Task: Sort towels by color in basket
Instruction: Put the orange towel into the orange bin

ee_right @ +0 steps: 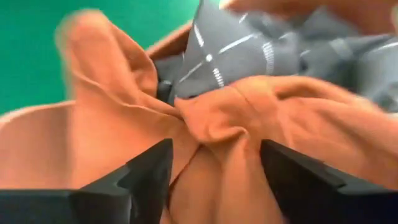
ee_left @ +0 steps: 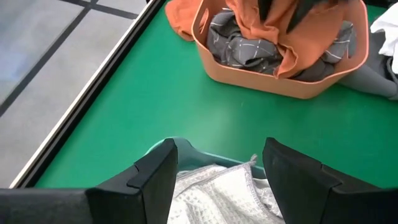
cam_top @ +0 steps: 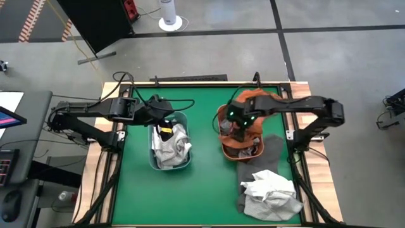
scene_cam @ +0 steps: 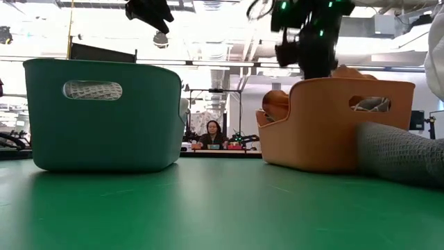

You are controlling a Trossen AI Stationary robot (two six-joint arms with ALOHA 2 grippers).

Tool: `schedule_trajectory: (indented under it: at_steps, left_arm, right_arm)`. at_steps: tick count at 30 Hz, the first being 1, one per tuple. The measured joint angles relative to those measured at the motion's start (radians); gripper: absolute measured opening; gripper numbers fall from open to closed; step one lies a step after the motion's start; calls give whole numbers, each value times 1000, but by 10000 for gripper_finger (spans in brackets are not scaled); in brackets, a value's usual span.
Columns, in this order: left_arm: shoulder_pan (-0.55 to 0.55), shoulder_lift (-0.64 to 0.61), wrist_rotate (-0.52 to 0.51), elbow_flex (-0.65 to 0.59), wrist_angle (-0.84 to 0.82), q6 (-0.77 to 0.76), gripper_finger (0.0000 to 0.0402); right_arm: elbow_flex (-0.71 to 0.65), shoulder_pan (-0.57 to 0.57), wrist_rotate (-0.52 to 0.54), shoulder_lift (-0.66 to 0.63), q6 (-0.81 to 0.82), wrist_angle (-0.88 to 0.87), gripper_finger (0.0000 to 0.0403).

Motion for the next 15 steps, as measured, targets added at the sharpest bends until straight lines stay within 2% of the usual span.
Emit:
schedule_trajectory:
  at_steps: [8, 15]
  left_arm:
    - [5, 0, 18, 0, 1, -4, 224]
    - [5, 3, 42, 0, 16, -38, 224]
  right_arm:
    - [104, -30, 1, -143, 2, -52, 297]
    - [102, -60, 6, -203, -30, -43, 297]
